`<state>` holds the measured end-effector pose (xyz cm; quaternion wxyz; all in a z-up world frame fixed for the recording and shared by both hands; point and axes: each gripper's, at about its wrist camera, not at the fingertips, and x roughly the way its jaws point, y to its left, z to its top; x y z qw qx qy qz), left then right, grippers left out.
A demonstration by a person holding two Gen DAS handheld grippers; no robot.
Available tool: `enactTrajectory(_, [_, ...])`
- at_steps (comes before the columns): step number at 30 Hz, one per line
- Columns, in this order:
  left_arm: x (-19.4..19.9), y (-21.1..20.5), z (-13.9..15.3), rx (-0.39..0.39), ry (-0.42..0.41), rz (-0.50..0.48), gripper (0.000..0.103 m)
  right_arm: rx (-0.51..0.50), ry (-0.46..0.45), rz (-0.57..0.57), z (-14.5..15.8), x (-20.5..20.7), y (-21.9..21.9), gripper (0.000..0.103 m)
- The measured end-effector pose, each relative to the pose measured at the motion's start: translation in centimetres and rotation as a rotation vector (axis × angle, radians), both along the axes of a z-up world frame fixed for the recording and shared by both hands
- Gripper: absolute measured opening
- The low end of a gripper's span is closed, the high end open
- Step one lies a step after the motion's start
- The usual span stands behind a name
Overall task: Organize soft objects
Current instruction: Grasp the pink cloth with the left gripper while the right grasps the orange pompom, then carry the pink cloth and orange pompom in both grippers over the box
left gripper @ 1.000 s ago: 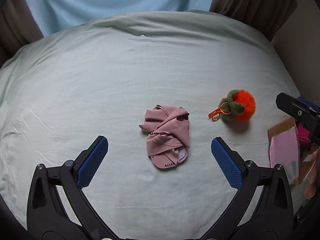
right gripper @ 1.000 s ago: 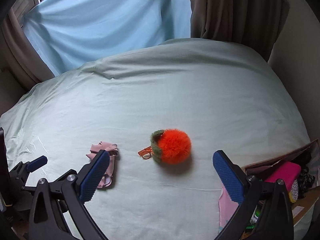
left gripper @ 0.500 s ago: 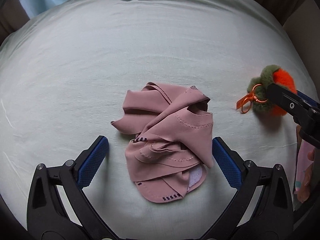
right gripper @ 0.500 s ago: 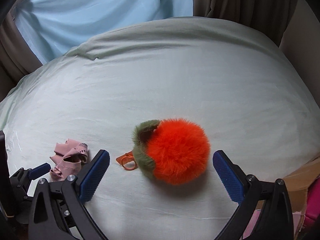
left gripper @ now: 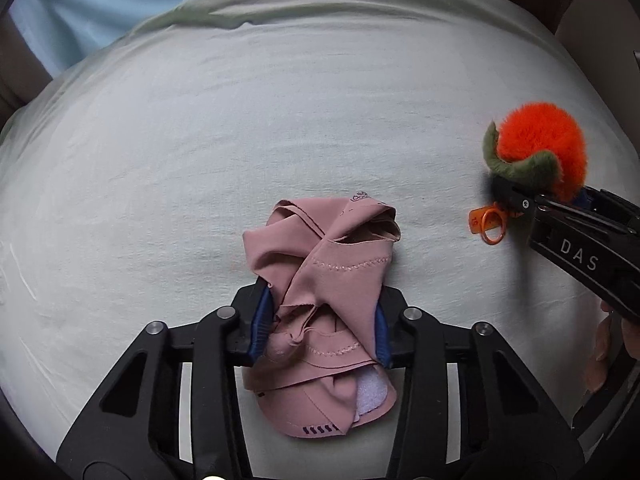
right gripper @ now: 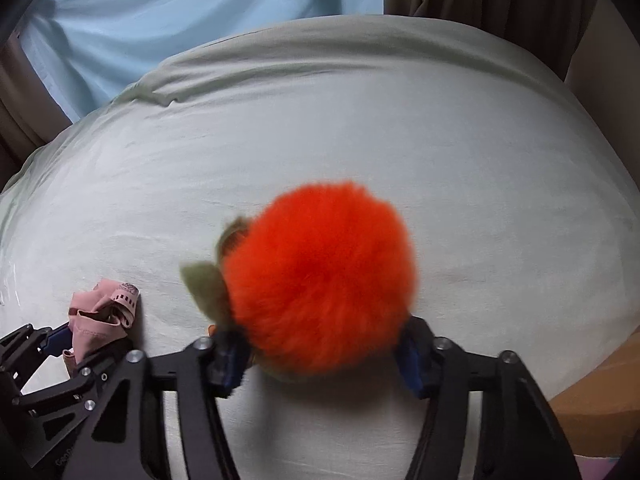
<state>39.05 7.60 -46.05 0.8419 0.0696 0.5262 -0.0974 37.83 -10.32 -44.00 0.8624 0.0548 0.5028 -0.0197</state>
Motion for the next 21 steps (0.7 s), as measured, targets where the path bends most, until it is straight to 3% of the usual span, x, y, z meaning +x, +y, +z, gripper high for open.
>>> enactTrajectory(2, [0.1,0.3,0.3,-0.015,0.003,0.018,0.028,0.005,-0.004,0.018,0.2,-0.1,0.2,0.032])
enactTrajectory(13, [-1.3,-0.3,3.0,-0.037,-0.030,0.013,0.024,0.016,-0.054,0.027,2.0,-1.5,-0.1,0.022])
enactTrajectory(21, [-3.3,-0.6,6.4,-0.059,-0.085,0.018,0.024,0.003,-0.134,0.028,5.7,-3.4,-0.9,0.022])
